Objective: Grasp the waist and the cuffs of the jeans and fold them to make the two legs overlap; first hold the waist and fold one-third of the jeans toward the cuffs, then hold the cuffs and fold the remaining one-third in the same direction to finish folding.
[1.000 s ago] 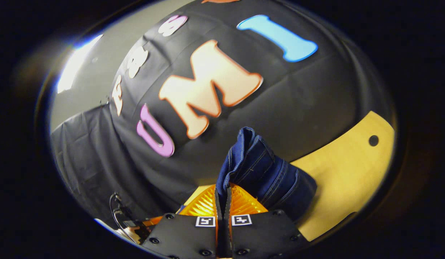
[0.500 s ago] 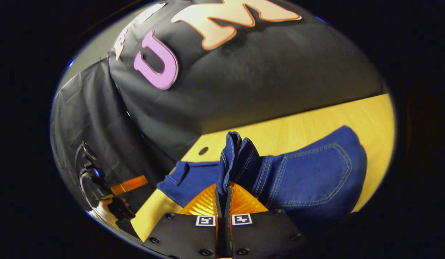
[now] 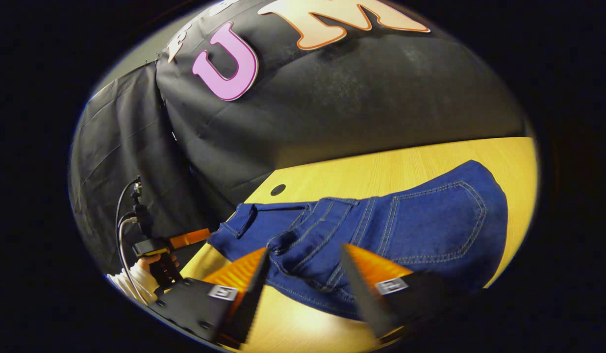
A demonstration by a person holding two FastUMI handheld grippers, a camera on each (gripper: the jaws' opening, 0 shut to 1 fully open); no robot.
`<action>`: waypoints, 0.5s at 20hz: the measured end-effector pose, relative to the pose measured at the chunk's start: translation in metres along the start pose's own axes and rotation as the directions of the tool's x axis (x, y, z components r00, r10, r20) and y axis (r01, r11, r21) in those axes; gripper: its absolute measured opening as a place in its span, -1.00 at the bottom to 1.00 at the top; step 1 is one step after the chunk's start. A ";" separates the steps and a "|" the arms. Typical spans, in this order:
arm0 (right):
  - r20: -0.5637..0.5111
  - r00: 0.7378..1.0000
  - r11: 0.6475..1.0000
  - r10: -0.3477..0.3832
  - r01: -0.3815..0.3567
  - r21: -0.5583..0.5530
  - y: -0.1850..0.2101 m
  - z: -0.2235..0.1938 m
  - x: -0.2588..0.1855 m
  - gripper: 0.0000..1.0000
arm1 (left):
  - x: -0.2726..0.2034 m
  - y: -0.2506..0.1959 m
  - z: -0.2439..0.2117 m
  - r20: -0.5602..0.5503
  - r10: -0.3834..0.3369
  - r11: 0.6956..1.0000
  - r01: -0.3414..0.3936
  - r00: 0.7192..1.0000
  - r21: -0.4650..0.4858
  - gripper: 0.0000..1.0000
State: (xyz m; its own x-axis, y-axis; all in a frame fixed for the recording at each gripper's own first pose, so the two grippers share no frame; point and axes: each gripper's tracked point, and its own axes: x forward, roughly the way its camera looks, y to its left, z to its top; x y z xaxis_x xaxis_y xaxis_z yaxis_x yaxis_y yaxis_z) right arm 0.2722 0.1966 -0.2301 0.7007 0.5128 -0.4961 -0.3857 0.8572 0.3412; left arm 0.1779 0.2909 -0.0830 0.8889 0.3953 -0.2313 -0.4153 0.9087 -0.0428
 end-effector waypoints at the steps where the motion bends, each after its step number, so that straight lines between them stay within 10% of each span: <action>1: 0.007 1.000 1.000 -0.010 0.010 0.006 0.002 0.007 -0.014 0.68 | 0.006 0.003 0.000 -0.004 0.007 1.000 -0.007 1.000 -0.002 0.90; 2: 0.024 1.000 1.000 -0.018 0.017 0.009 0.002 0.012 -0.026 0.97 | 0.009 0.003 0.000 -0.005 0.010 1.000 -0.010 1.000 -0.005 0.90; 10: 0.153 0.955 0.967 -0.253 0.244 0.079 -0.072 0.071 -0.131 0.97 | 0.009 -0.001 -0.005 -0.068 0.005 1.000 -0.005 0.998 0.004 0.91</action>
State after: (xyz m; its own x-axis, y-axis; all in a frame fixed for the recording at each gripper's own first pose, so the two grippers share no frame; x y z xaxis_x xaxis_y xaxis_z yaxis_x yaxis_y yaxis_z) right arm 0.2508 0.0643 -0.1335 0.8586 0.2655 -0.4385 -0.1549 0.9498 0.2717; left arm 0.1849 0.2927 -0.0902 0.8714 0.3900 -0.2975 -0.4190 0.9072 -0.0379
